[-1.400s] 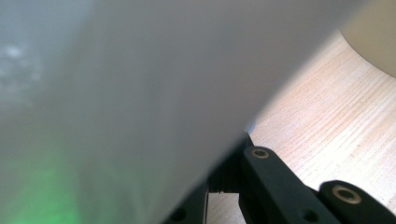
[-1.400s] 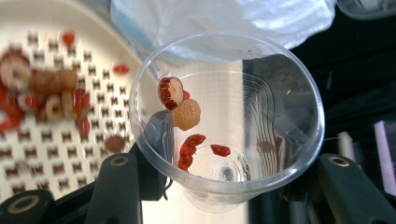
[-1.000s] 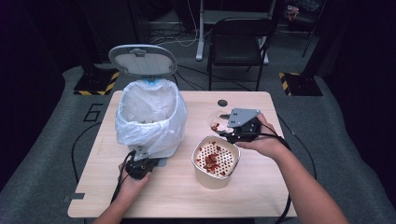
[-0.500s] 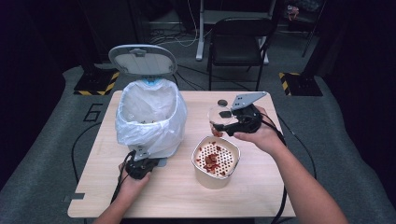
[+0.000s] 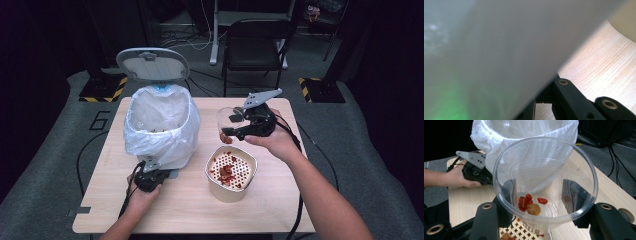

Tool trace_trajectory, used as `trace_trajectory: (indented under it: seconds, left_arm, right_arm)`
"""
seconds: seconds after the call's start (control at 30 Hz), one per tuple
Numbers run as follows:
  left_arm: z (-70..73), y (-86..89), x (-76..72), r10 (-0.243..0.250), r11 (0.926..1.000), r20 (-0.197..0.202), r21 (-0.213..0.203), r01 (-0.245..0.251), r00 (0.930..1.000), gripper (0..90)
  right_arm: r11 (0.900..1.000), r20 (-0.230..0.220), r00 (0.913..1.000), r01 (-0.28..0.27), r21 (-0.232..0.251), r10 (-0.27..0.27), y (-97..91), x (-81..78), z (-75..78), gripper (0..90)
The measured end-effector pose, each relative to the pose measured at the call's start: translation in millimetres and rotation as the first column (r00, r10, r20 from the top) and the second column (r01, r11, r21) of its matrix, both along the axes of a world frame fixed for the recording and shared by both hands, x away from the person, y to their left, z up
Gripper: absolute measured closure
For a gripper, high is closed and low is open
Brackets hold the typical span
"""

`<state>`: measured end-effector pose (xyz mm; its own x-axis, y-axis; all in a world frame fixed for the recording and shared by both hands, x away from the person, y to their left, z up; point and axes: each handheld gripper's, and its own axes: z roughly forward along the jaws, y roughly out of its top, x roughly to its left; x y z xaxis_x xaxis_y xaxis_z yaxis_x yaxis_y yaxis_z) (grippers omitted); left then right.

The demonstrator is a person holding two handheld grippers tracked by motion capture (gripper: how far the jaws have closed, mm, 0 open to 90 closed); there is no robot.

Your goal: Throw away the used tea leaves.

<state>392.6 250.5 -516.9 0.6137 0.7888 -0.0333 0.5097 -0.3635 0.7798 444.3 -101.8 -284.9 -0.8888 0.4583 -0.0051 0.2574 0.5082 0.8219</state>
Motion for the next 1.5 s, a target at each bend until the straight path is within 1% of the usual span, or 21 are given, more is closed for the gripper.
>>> trace_trajectory:
  seconds: [0.23,0.3,0.37,0.4,0.43,0.47,0.5,0.53,0.57,0.6,0.73,0.8,0.87,0.9,0.93,1.0,1.1,1.3,1.4,1.43,1.5]
  left_arm:
    - [0.0,0.1,0.1,0.000,1.0000,-0.001,-0.002,0.000,1.0000,90.0]
    - [0.3,0.5,0.2,-0.004,1.0000,-0.003,0.004,0.004,1.0000,90.0]
    - [0.2,0.5,0.2,-0.003,1.0000,-0.004,0.002,0.003,1.0000,90.0]
    - [0.3,0.3,-0.4,0.005,1.0000,-0.011,0.004,-0.005,0.9999,90.0]
    - [-0.9,-2.1,-1.3,0.027,0.9991,-0.009,-0.032,-0.027,0.9996,90.0]
    - [-1.1,-2.4,-1.2,0.030,0.9989,-0.007,-0.036,-0.030,0.9995,90.0]
    - [-1.1,-2.3,-1.1,0.033,0.9989,-0.003,-0.033,-0.033,0.9995,90.0]
    - [-1.0,-1.6,-0.3,0.020,0.9994,-0.001,-0.029,-0.020,0.9998,90.0]
    - [-1.0,-1.6,-0.3,0.020,0.9994,-0.001,-0.029,-0.020,0.9998,90.0]
    - [-1.1,-1.7,-0.3,0.020,0.9993,-0.001,-0.030,-0.020,0.9998,90.0]
    - [-1.1,-1.3,-0.1,0.019,0.9993,-0.003,-0.033,-0.019,0.9998,90.0]
    - [-1.0,-1.3,-0.1,0.019,0.9993,-0.003,-0.033,-0.019,0.9998,90.0]
    - [-1.0,-1.2,-0.1,0.019,0.9992,-0.005,-0.034,-0.019,0.9998,90.0]
    - [-1.0,-1.2,-0.1,0.019,0.9992,-0.005,-0.034,-0.019,0.9998,90.0]
    - [-1.0,-1.2,-0.1,0.018,0.9993,-0.004,-0.033,-0.018,0.9998,90.0]
    - [-0.8,-1.2,-0.1,0.018,0.9994,-0.005,-0.030,-0.018,0.9998,90.0]
    - [-0.9,-1.2,-0.1,0.018,0.9994,-0.004,-0.030,-0.018,0.9998,90.0]
    - [-0.9,-1.3,-0.2,0.017,0.9994,-0.004,-0.031,-0.017,0.9999,90.0]
    - [-1.0,-1.2,-0.2,0.017,0.9994,-0.001,-0.030,-0.017,0.9999,90.0]
    - [-0.9,-1.2,-0.3,0.016,0.9994,-0.001,-0.029,-0.016,0.9999,90.0]
    - [-1.0,-1.2,-0.2,0.017,0.9994,-0.001,-0.030,-0.017,0.9999,90.0]
  right_arm:
    - [0.9999,0.019,0.9998,-0.001,-0.011,0.001,16.0,1.8,16.7,45.9]
    - [1.0000,0.009,0.9999,0.005,-0.004,-0.005,20.5,2.3,21.0,45.9]
    - [1.0000,0.015,0.9999,0.007,-0.006,-0.007,24.4,2.8,24.8,45.8]
    - [1.0000,0.017,0.9998,0.005,-0.006,-0.005,27.3,3.6,27.4,45.8]
    - [1.0000,0.017,0.9998,0.003,-0.004,-0.003,28.9,4.2,28.8,45.8]
    - [1.0000,0.017,0.9999,-0.002,0.000,0.002,32.0,5.2,31.0,45.7]
    - [1.0000,0.017,0.9999,-0.003,-0.002,0.003,34.0,5.8,32.4,45.7]
    - [1.0000,0.022,0.9997,-0.007,-0.004,0.007,37.6,6.6,34.4,45.7]
    - [1.0000,0.022,0.9997,-0.007,-0.004,0.007,37.6,6.6,34.4,45.7]
    - [0.9997,0.031,0.9993,-0.022,-0.005,0.022,43.7,8.4,38.4,45.6]
    - [0.9990,0.042,0.9981,-0.045,0.004,0.045,53.9,10.7,44.8,45.6]
    - [0.9989,0.047,0.9978,-0.047,0.008,0.046,56.6,11.7,45.8,45.6]
    - [0.9973,0.051,0.9961,-0.072,0.013,0.071,65.0,15.3,47.5,45.6]
    - [0.9973,0.051,0.9961,-0.072,0.013,0.071,65.0,15.3,47.5,45.6]
    - [0.9959,0.067,0.9937,-0.090,0.006,0.090,69.7,18.2,48.8,45.7]
    - [0.9956,0.068,0.9934,-0.094,0.008,0.093,71.3,19.1,49.6,45.6]
    - [0.9928,0.065,0.9914,-0.116,0.028,0.114,79.3,23.3,55.3,45.7]
    - [0.9927,0.071,0.9907,-0.118,0.025,0.116,90.8,29.3,58.1,45.3]
    - [0.9926,0.073,0.9907,-0.117,0.030,0.115,96.6,32.1,56.9,44.8]
    - [0.9927,0.073,0.9910,-0.115,0.034,0.113,101.6,33.7,55.1,44.5]
    - [0.9926,0.068,0.9912,-0.116,0.035,0.114,103.6,34.2,54.3,44.4]
